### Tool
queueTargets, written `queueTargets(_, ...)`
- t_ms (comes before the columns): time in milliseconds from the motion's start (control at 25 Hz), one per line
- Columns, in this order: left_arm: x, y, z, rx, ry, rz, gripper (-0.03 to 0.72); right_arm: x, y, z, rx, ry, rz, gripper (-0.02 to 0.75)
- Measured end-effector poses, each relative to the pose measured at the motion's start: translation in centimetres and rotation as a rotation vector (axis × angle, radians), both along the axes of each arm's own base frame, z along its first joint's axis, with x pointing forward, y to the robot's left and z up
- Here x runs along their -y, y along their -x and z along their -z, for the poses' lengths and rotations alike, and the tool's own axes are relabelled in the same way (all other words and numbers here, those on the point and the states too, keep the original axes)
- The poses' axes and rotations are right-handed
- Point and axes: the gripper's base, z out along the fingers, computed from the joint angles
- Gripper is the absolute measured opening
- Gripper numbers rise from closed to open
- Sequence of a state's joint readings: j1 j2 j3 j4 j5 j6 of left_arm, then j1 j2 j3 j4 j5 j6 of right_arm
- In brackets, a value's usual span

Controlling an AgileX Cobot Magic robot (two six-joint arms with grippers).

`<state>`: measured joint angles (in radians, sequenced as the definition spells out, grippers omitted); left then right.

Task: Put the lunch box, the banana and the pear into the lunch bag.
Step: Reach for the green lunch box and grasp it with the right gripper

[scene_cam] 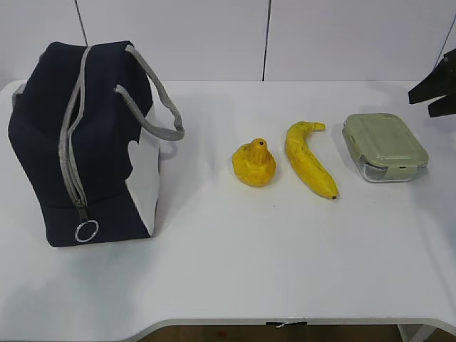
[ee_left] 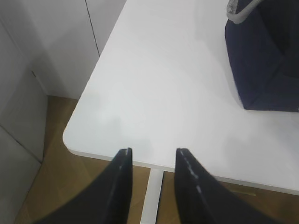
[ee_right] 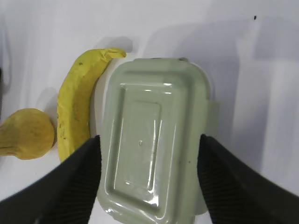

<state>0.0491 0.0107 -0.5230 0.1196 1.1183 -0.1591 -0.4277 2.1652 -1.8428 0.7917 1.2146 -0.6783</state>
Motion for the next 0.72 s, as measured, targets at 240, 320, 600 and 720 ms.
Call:
queueTargets(240, 0.0, 0.0, 0.0, 0.0, 0.0, 0.0, 0.237, 0.17, 0.13, 0.2, -0.02, 0.025, 0.001, 0.516)
queueTargets(320, 0.0, 0.0, 0.0, 0.0, 0.0, 0.0, 0.237, 0.27, 0.2, 0.31, -0.038, 0.034, 0.011, 0.516)
queueTargets(600, 0.0, 0.0, 0.0, 0.0, 0.0, 0.0, 0.238, 0.45, 0.36, 0.41, -0.075, 0.046, 0.039, 0.515)
queueTargets(720, 0.0, 0.0, 0.0, 0.0, 0.0, 0.0, 0.239, 0.41, 0.46, -0.02, -0.068, 0.048, 0.043, 0.516)
